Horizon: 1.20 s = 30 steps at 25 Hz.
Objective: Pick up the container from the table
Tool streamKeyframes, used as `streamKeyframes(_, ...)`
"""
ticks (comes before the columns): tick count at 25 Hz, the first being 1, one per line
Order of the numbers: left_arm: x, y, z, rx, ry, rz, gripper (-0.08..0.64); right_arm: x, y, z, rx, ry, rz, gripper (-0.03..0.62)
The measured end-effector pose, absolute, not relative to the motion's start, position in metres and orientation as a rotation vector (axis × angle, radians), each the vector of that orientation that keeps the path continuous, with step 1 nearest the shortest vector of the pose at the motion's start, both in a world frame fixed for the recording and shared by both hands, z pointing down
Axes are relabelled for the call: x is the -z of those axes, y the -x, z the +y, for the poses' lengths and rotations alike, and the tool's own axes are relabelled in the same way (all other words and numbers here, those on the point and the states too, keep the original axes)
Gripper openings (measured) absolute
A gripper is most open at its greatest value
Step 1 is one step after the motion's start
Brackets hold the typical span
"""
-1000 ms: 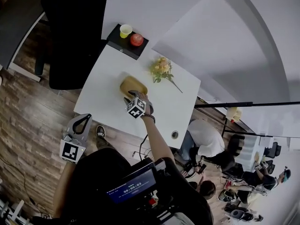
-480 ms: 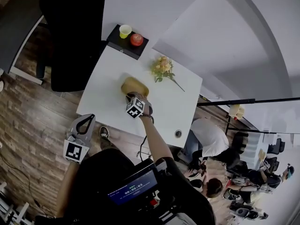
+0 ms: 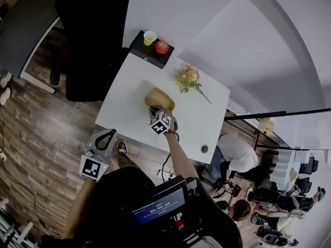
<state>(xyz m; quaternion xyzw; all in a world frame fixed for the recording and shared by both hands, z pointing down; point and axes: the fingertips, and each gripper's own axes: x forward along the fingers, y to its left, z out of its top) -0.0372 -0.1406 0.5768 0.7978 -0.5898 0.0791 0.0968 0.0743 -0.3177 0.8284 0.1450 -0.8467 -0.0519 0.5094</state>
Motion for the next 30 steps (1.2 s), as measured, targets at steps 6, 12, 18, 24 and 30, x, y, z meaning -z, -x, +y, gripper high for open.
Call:
streamKeyframes(6, -0.567, 0.039, -0.117, -0.201, -2.44, -1.706, 0.002, -0.794, -0.066, -0.297, 0.127, -0.45, -2.084, 0.018)
streamKeyframes(12, -0.555, 0.047, -0.097, -0.165, -2.528, -1.671, 0.002, -0.756, -0.05, -0.272, 0.179, -0.529, -2.124, 0.018)
streamKeyframes(18, -0.538, 0.058, -0.082, -0.167, -2.587, -1.633, 0.002, -0.707, -0.031, -0.237, 0.239, -0.584, -2.181, 0.018)
streamKeyframes(24, -0.522, 0.061, -0.075, -0.168, -2.656, -1.57, 0.002, -0.653, -0.013, -0.205, 0.33, -0.623, -2.241, 0.018)
streamKeyframes(30, -0.504, 0.059, -0.08, -0.146, -2.738, -1.524, 0.002, -0.594, -0.001, -0.181, 0.407, -0.703, -2.31, 0.018)
